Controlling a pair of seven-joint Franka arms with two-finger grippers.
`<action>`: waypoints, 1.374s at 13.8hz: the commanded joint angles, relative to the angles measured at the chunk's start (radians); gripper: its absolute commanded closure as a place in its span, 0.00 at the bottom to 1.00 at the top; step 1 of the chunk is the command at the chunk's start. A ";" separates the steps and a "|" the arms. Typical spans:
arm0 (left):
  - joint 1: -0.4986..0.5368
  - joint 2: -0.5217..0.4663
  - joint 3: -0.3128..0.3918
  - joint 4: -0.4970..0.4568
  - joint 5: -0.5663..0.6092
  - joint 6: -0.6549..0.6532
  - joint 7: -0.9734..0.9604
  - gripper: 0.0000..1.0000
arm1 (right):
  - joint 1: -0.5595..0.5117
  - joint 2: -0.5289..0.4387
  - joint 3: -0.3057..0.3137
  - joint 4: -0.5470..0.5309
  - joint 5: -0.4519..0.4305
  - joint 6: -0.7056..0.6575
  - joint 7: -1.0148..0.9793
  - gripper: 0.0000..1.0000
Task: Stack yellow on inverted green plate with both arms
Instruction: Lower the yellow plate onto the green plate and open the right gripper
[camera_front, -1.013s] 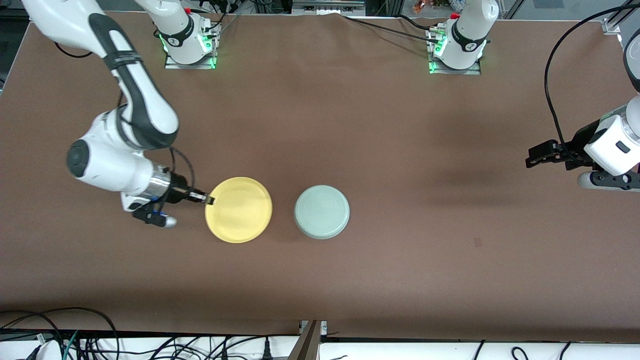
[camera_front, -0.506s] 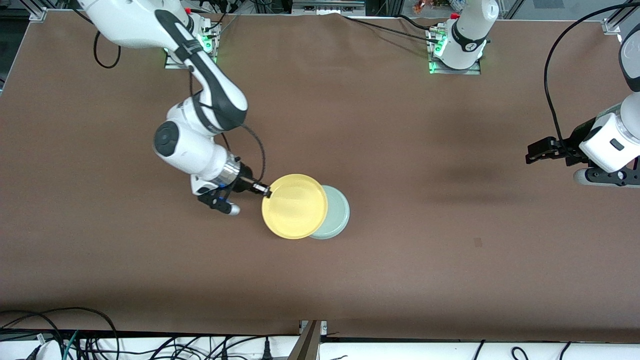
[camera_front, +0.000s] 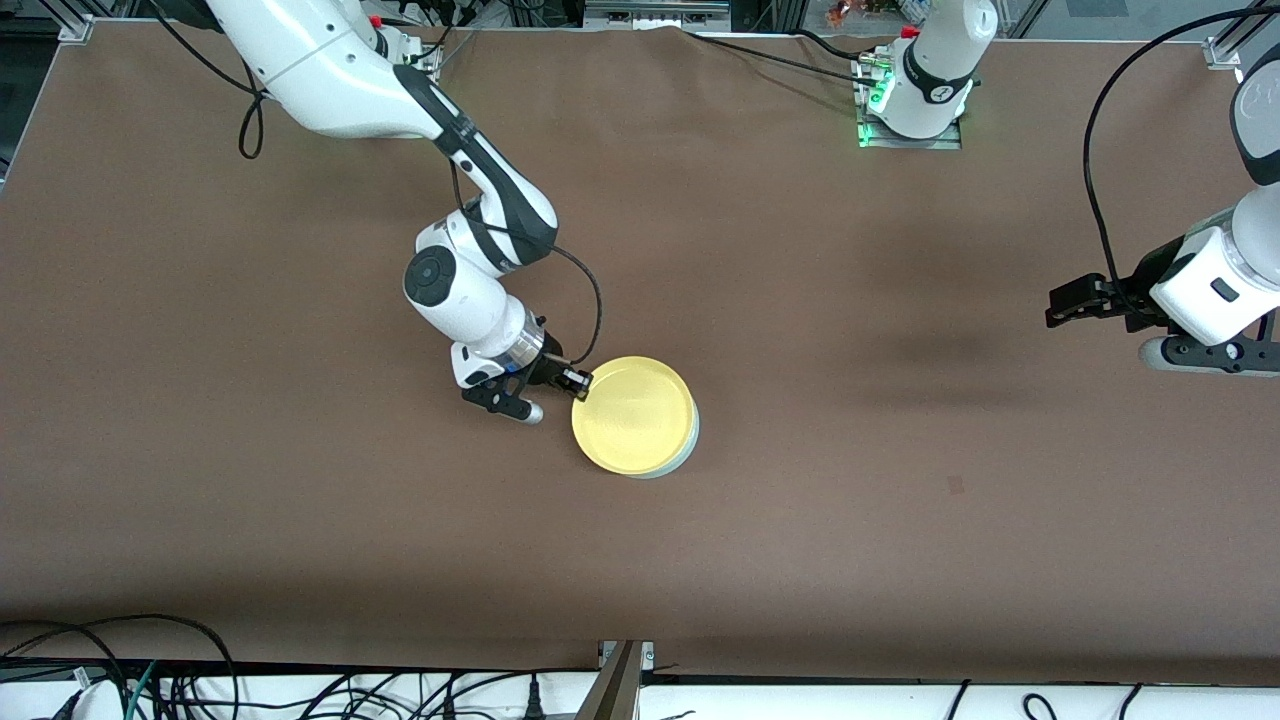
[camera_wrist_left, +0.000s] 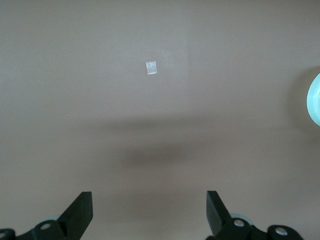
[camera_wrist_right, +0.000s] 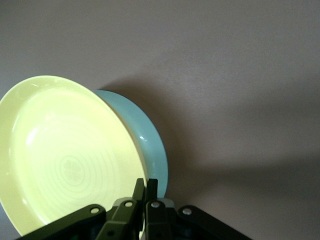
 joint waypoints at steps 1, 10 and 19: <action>0.008 0.011 -0.005 0.035 0.025 0.000 0.006 0.00 | 0.058 0.020 -0.047 0.017 -0.018 0.020 0.015 1.00; 0.005 0.024 -0.002 0.048 0.027 0.000 0.005 0.00 | 0.072 0.026 -0.049 0.021 -0.030 0.020 0.012 1.00; 0.008 0.027 0.002 0.048 0.025 0.000 0.006 0.00 | 0.086 -0.214 -0.151 0.021 -0.088 -0.268 -0.001 0.00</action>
